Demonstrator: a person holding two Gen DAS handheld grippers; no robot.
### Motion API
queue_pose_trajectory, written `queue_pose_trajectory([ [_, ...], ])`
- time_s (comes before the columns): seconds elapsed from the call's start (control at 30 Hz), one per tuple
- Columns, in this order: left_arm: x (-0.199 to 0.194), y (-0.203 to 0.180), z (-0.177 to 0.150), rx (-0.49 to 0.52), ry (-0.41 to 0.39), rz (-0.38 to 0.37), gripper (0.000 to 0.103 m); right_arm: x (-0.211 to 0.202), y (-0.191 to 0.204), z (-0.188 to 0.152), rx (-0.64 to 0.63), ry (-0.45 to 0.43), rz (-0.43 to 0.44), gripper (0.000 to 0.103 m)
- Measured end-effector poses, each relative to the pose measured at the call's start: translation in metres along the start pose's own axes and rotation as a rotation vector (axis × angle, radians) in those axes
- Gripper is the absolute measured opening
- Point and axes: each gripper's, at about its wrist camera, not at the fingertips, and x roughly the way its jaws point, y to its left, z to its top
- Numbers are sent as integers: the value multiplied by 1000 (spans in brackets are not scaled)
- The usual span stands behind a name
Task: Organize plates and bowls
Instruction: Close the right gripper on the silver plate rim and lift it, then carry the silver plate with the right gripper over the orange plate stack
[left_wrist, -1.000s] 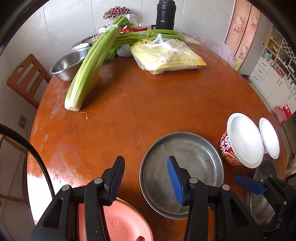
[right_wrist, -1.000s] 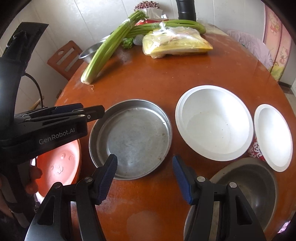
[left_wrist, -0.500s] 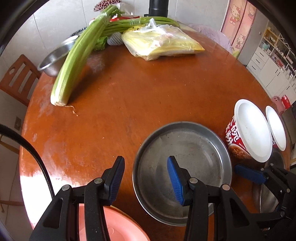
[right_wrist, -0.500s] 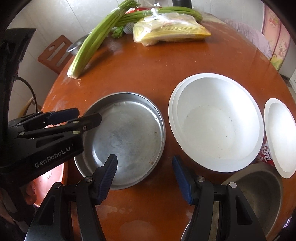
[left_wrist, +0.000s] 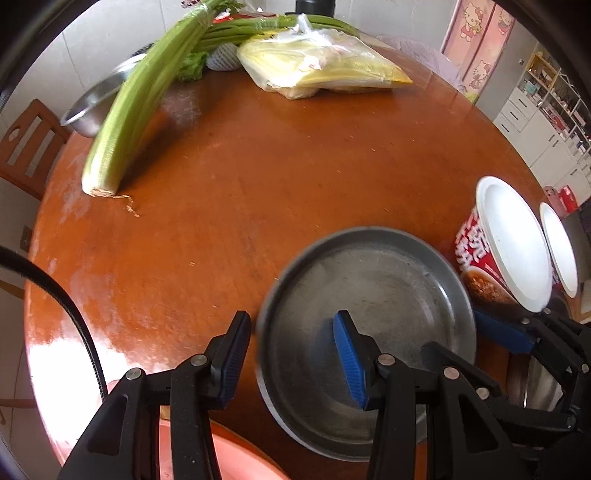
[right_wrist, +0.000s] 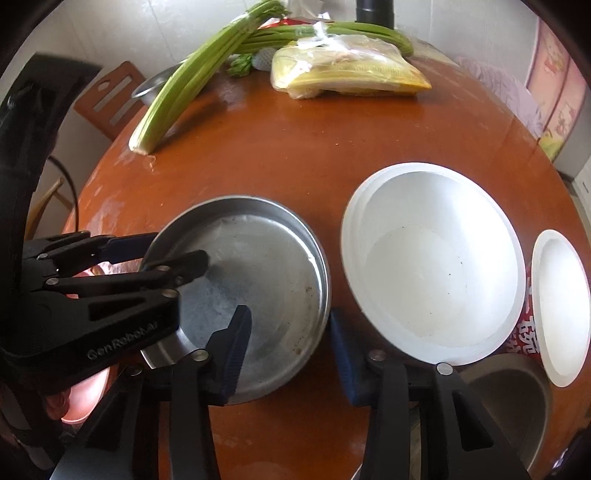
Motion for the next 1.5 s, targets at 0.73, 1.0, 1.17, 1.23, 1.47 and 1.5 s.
queue_pose_trajectory([
  [0.73, -45, -7, -5, -8, -102, 2, 45, -44, -3, -8, 25, -100, 75, 44],
  [1.0, -65, -17, -10, 4, -134, 15, 45, -63, -6, -13, 31, -142, 84, 44],
  [1.17, -75, -22, -16, 6, -150, 24, 45, -70, -5, -15, 25, -156, 87, 44],
  [1.23, -79, -23, -18, 5, -153, 26, 45, -73, -4, -16, 22, -160, 90, 44],
  [1.47, -93, -25, -26, 1, -176, 40, 45, -84, -2, -22, 1, -184, 97, 44],
  [1.5, -95, -25, -27, -3, -178, 39, 45, -86, -1, -23, -2, -189, 96, 44],
])
